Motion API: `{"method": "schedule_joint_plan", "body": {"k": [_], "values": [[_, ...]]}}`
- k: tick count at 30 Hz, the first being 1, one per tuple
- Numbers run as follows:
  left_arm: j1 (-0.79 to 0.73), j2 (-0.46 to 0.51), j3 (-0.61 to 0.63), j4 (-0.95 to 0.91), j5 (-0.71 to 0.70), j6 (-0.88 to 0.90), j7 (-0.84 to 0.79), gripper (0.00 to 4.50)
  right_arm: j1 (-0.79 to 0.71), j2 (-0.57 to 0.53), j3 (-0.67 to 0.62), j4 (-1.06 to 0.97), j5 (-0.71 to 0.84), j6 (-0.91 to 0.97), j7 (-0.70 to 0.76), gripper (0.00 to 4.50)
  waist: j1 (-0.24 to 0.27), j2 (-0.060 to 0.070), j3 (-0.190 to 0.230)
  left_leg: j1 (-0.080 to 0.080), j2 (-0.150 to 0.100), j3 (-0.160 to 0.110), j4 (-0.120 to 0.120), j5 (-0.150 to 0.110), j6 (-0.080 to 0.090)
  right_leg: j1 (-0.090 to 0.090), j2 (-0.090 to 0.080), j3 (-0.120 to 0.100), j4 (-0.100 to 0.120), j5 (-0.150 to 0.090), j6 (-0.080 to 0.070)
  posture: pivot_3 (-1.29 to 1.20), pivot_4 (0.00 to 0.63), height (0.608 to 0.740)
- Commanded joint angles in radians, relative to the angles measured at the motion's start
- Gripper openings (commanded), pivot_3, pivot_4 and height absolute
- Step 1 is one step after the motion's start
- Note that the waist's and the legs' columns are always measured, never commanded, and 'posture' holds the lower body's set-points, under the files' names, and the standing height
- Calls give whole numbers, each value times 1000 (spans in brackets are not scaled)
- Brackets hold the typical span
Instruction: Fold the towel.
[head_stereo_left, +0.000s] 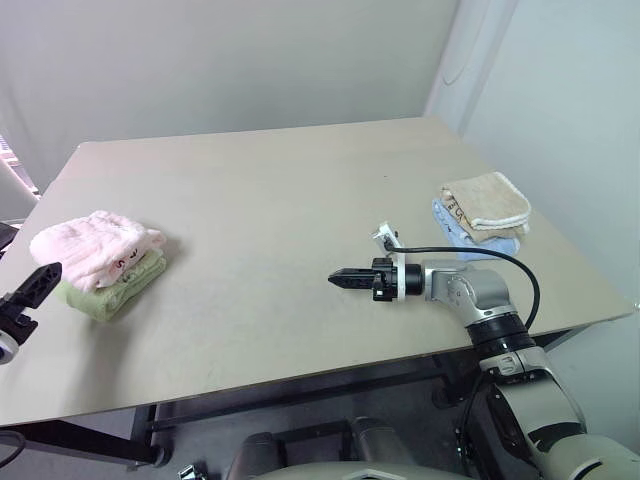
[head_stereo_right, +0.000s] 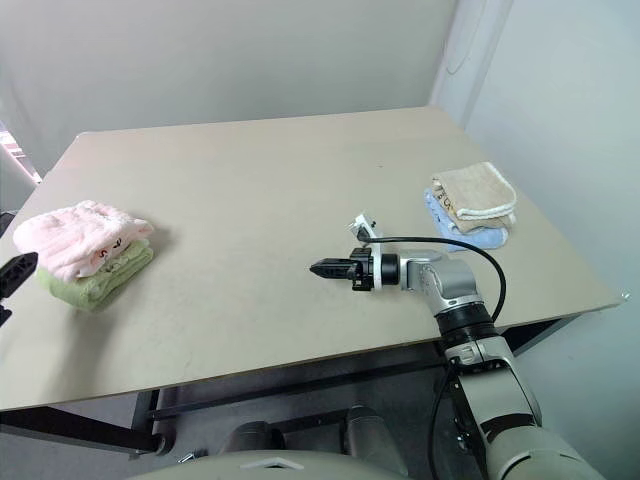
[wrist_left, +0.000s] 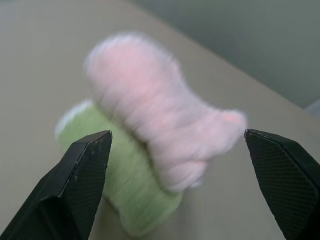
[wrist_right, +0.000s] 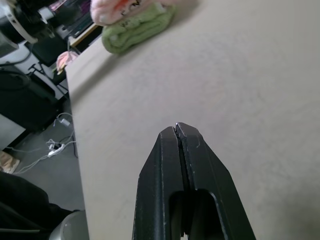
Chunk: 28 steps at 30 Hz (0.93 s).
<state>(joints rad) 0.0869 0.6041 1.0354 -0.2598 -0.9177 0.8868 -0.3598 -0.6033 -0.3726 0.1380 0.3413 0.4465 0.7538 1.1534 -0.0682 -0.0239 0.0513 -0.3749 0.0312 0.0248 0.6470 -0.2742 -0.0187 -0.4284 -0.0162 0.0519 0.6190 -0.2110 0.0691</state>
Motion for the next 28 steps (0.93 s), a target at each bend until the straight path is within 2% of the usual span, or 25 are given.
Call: {"method": "schedule_joint_plan", "body": {"k": [1, 4, 8, 10, 13, 16, 19, 25, 28], "values": [[18, 37, -15, -134, -12, -95, -75, 4475, -25, -26, -53, -36, 26, -27, 13, 0, -2, 0, 0, 0, 0, 0, 0, 0, 0, 0, 0, 0, 0, 0, 0, 0, 0, 729], [33, 88, -95, -241, -40, -97, -136, 4475, -6, -48, -91, -68, 40, -46, 5, 0, -1, 1, 1, 0, -2, 1, 0, 0, 0, 0, 0, 0, -1, 0, 0, 0, 0, 729], [109, 153, -364, -307, 182, -252, -275, 4475, 36, -75, -135, -124, 46, -75, -13, 0, -3, 4, 0, 1, -2, 2, 0, -1, -1, 0, 1, 0, -2, -1, 1, 0, 0, 729], [132, 185, -454, -307, 231, -309, -353, 4475, 53, -89, -143, -155, 51, -61, -24, 0, -7, 5, 1, 1, -2, 3, -1, 0, 0, 0, 2, 1, -2, -1, 1, 0, 0, 729], [67, 199, -594, -237, 300, -388, -419, 4475, 121, -148, -168, -251, 71, -75, -6, 0, -1, 6, 2, 0, -1, 3, -1, 0, 0, -1, 4, 1, -3, -2, 1, 0, 0, 729], [-3, 143, -614, -102, 327, -518, -474, 4475, 161, -167, -188, -317, 96, -72, -17, 0, -2, 7, 2, 0, -1, 3, 0, 0, 1, -1, 4, 1, -2, -3, 3, 0, 0, 729], [-24, 163, -651, 4, 361, -600, -587, 4475, 195, -175, -175, -380, 111, -60, -24, 0, -7, 7, 2, 1, 1, 3, 0, 0, 1, -1, 5, 1, -2, -3, 3, 0, 0, 729], [-77, 114, -744, 120, 410, -726, -678, 4475, 235, -218, -142, -388, 95, -81, 5, 0, 2, 7, 2, 0, 0, 3, 1, 0, 1, 0, 4, 1, -2, -3, 3, 0, 0, 729], [-100, 116, -805, 186, 446, -766, -735, 4475, 238, -206, -130, -396, 98, -77, -9, 0, 1, 7, 2, 0, 0, 3, 1, 0, 1, 0, 4, 1, -2, -3, 3, 0, 0, 729]]}}
